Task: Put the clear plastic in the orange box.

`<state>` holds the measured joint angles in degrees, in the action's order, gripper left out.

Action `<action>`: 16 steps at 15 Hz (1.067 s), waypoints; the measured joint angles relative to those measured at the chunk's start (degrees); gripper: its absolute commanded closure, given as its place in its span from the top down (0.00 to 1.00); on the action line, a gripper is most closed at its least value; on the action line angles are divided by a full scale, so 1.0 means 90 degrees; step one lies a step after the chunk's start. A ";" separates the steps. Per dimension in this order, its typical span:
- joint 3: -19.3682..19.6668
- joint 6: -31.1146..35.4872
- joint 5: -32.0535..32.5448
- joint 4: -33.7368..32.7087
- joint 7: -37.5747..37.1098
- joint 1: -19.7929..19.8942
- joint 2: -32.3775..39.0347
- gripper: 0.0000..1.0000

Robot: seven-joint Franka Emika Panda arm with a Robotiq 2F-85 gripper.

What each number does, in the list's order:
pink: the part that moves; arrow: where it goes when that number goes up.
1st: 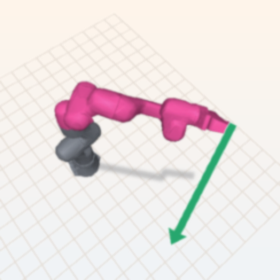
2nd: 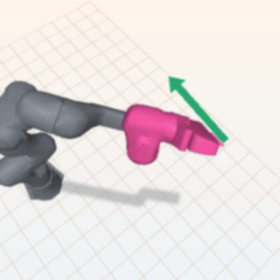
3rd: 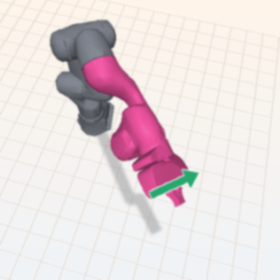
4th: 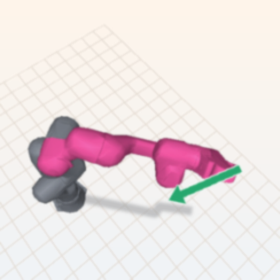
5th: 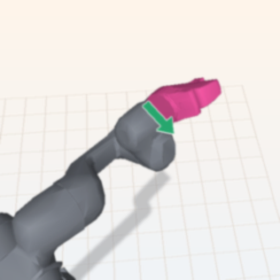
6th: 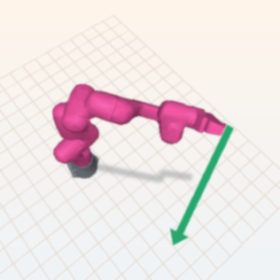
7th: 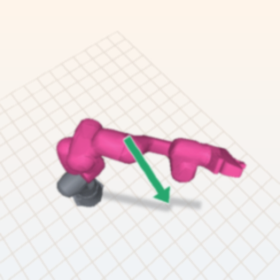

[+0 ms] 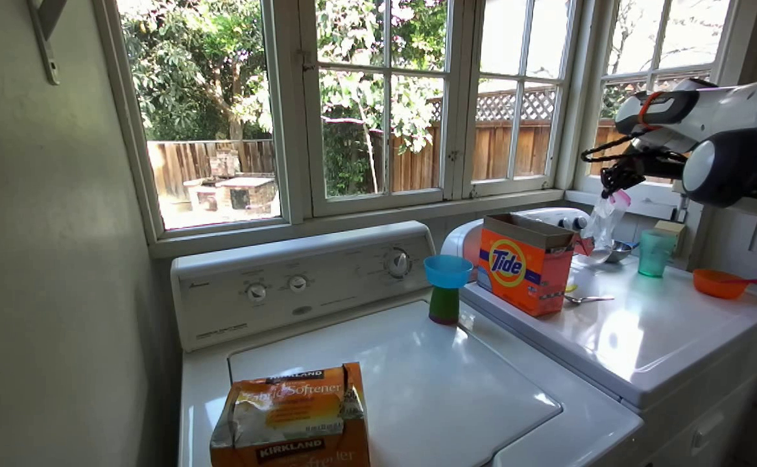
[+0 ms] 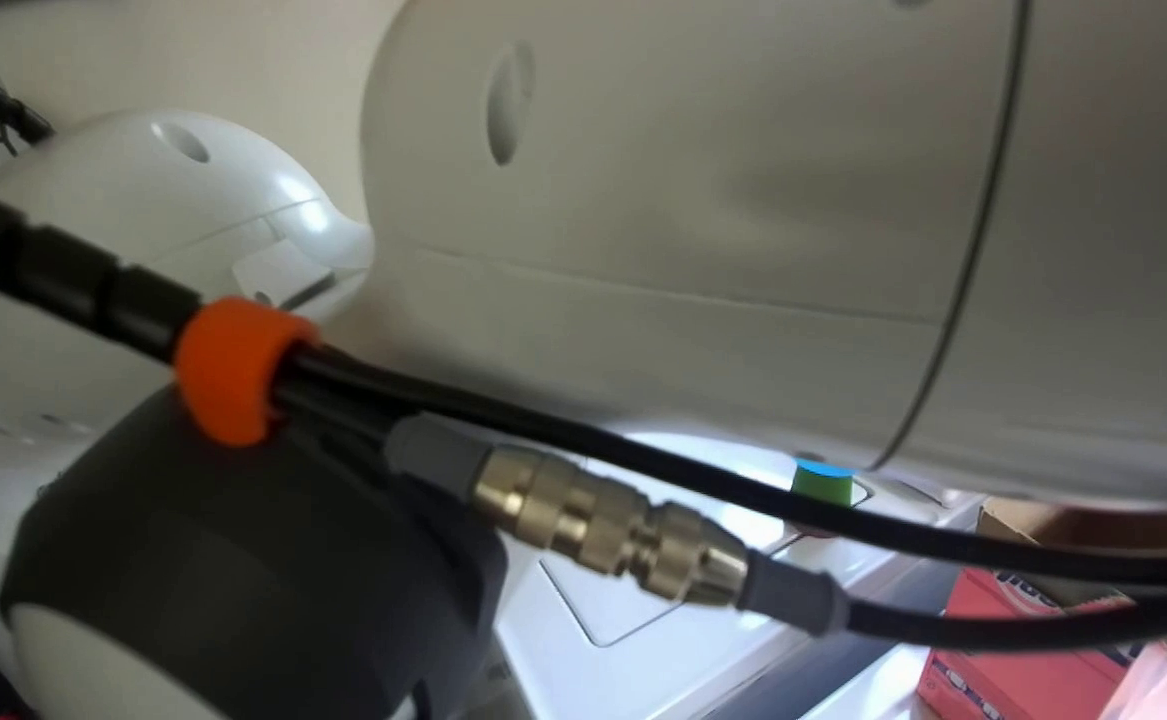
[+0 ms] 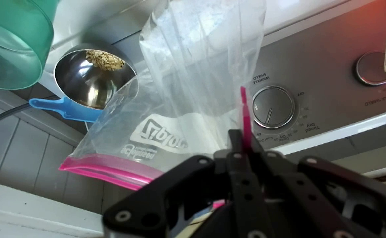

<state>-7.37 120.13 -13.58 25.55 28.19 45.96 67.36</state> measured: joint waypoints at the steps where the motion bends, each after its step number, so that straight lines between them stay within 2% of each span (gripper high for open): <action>1: -0.0012 0.0005 0.0000 0.0000 0.0049 -0.0009 0.0000 0.01; 4: -0.0153 0.0077 -0.0010 -0.0018 0.0526 -0.0037 -0.0101 0.01; 10: -0.0583 0.0182 -0.0153 -0.0081 0.2028 -0.0006 -0.0708 0.01; 16: -0.0929 -0.0854 -0.0413 -0.0127 0.3813 0.0166 -0.1262 0.01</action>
<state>-15.74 112.45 -17.30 24.41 62.51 47.45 56.00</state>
